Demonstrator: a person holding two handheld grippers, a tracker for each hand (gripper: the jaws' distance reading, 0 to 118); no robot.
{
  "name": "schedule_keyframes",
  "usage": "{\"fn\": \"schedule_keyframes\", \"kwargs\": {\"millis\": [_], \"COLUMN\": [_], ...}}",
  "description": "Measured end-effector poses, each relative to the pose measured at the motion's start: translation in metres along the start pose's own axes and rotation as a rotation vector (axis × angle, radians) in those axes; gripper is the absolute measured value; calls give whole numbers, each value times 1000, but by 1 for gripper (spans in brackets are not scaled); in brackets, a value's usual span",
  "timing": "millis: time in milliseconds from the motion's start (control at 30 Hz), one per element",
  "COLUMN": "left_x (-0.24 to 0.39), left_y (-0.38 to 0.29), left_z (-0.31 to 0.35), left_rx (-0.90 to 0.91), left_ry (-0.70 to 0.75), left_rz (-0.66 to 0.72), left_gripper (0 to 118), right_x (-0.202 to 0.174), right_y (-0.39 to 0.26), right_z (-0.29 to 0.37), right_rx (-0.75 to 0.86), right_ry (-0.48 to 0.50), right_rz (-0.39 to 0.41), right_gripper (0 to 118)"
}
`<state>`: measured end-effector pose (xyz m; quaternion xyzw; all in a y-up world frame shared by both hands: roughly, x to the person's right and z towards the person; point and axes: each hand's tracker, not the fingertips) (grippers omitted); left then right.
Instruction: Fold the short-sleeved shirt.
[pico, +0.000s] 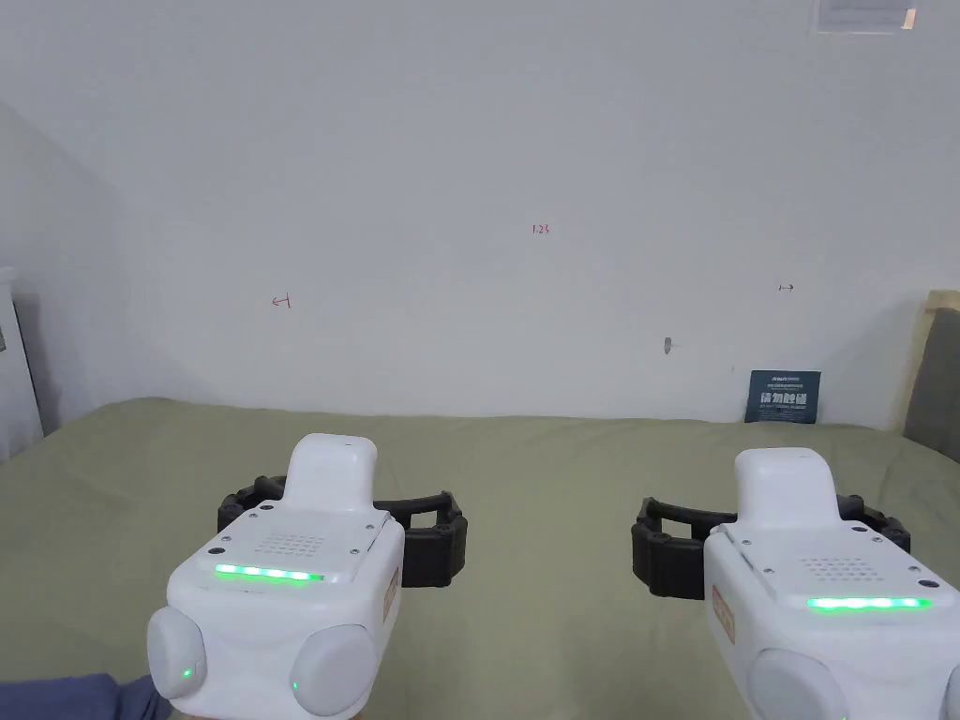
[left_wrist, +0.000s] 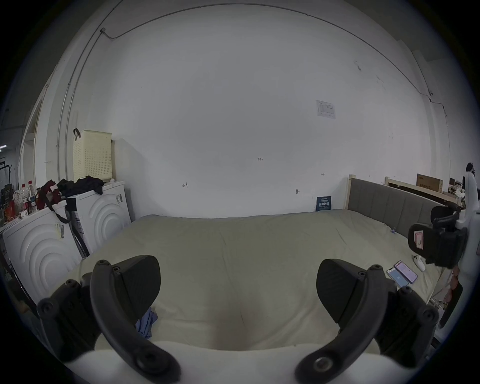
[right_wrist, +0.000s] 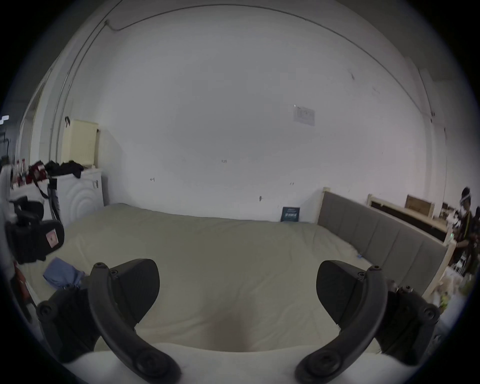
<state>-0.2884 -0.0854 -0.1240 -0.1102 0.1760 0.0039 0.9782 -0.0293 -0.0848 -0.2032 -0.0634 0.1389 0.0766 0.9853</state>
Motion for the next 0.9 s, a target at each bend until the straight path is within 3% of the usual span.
{"fn": "schedule_keyframes", "kwargs": {"millis": [267, 367, 433, 467, 500, 600, 733, 900], "left_x": [0, 1, 1, 1, 1, -1, -7, -10], "left_y": [7, 10, 10, 10, 10, 7, 4, 3], "left_z": [8, 10, 9, 9, 8, 5, 3, 2], "left_rx": [13, 24, 19, 21, 20, 11, -1, -2], "left_ry": [-8, -8, -14, -16, -17, 12, 20, 30], "left_rz": [18, 9, 12, 16, 16, -5, -4, -2], "left_gripper": [118, 118, 118, 118, 118, 118, 118, 118], "right_x": [-4, 12, 20, 17, 15, 7, 19, 20], "right_y": [4, 13, 15, 15, 15, 3, 0, -4], "right_z": [7, 11, 9, 8, 6, 8, 2, 0], "right_rx": [27, -1, -70, -84, -78, 131, 104, 98], "right_ry": [3, 111, 244, 236, 221, 33, 97, 50], "right_rz": [31, -204, -256, -273, -241, -112, -128, -76], "right_gripper": [118, 118, 118, 118, 118, 118, 118, 118]}}
